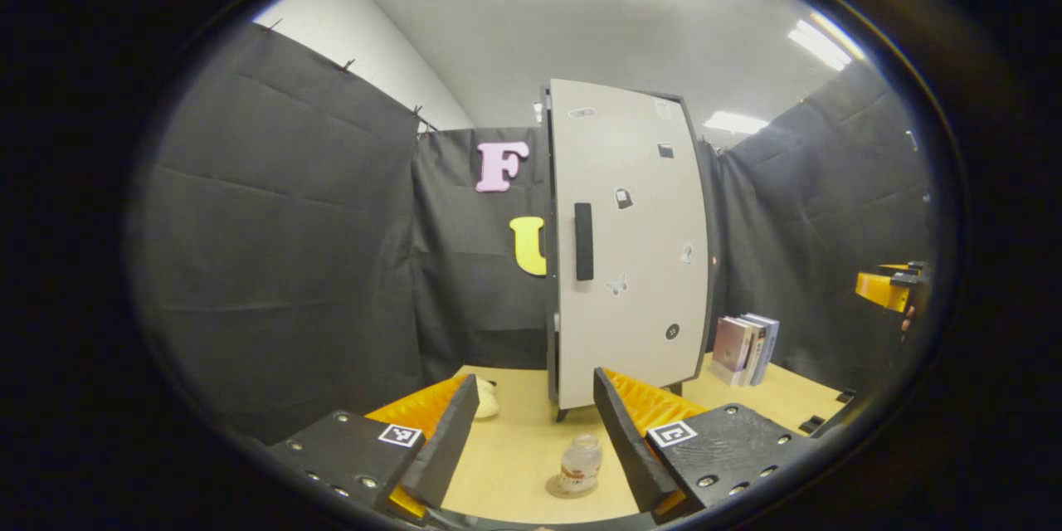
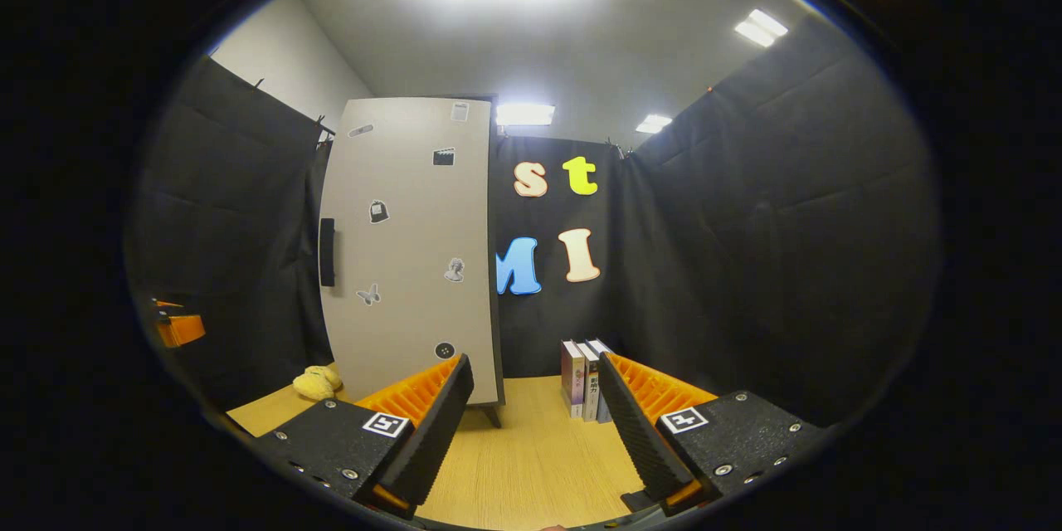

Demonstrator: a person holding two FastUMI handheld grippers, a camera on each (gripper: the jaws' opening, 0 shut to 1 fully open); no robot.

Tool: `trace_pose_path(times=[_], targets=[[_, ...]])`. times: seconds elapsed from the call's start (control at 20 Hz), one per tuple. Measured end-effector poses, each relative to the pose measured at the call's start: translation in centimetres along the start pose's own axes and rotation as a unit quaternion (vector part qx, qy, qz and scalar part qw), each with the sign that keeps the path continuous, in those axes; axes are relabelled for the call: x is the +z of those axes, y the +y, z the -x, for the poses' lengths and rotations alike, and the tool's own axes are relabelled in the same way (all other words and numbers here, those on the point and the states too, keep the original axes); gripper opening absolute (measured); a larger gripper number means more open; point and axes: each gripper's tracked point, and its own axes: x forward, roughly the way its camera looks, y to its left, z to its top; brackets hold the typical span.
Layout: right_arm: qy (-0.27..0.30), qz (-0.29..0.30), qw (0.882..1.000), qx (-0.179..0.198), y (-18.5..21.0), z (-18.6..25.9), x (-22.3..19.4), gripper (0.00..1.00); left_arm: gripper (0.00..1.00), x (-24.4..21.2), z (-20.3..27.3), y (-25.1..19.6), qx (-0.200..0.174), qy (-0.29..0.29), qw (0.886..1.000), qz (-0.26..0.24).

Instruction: Open the cabinet door with the right hand, grasp the bottle in the cabinet with the left hand and place it on the coaster, then close the cabinet door with the right hand.

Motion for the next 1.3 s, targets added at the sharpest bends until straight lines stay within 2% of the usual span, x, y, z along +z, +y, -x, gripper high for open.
trace_pose_path(times=[0.05,0.1,0.2,0.25,0.6,0.65,0.75,0.85,0.95,1.05,1.15,1.2,1.3], targets=[[-0.001,-0.001,1.0,0.002,0.1,0.0,0.0,0.94,0.87,0.0,0.1,-0.1,0.0,-0.001,1.0,-0.001],[-0.001,-0.002,1.0,0.004,0.1,0.1,0.0,0.94,0.83,0.0,0.2,-0.3,0.001,-0.001,1.0,-0.003],[0.0,-0.001,1.0,0.006,0.0,0.1,-0.1,0.94,0.87,0.0,0.6,-0.4,0.003,0.0,1.0,-0.005],[0.0,-0.001,1.0,0.007,0.0,0.2,-0.2,0.94,0.83,-0.1,0.6,-0.5,0.005,0.0,1.0,-0.005],[0.004,0.002,1.0,0.016,0.1,0.4,-0.7,0.94,0.83,-0.2,1.5,-0.9,0.014,0.003,1.0,-0.006],[0.004,0.002,1.0,0.017,0.0,0.5,-0.7,0.94,0.87,-0.2,1.6,-1.0,0.015,0.002,1.0,-0.008],[0.006,0.001,1.0,0.019,0.0,0.5,-0.9,0.94,0.83,0.1,1.5,-1.1,0.018,-0.001,1.0,-0.013],[0.007,-0.001,1.0,0.021,-0.1,0.3,-1.1,0.94,0.87,0.3,1.5,-1.3,0.02,-0.004,1.0,-0.012],[0.006,-0.001,1.0,0.022,-0.2,0.2,-1.0,0.94,0.83,0.3,1.4,-1.5,0.02,-0.004,1.0,-0.01],[0.004,0.002,1.0,0.024,-0.1,0.2,-0.9,0.94,0.87,0.4,1.6,-1.6,0.022,-0.007,1.0,-0.012],[0.001,0.005,1.0,0.026,0.0,0.2,-0.7,0.94,0.83,0.5,1.6,-1.7,0.021,-0.008,1.0,-0.012],[0.0,0.006,1.0,0.026,0.1,0.0,-0.7,0.94,0.87,0.6,1.4,-1.8,0.021,-0.008,1.0,-0.012],[-0.002,0.005,1.0,0.028,0.3,0.0,-0.5,0.94,0.87,0.8,1.4,-1.7,0.021,-0.01,1.0,-0.013]])
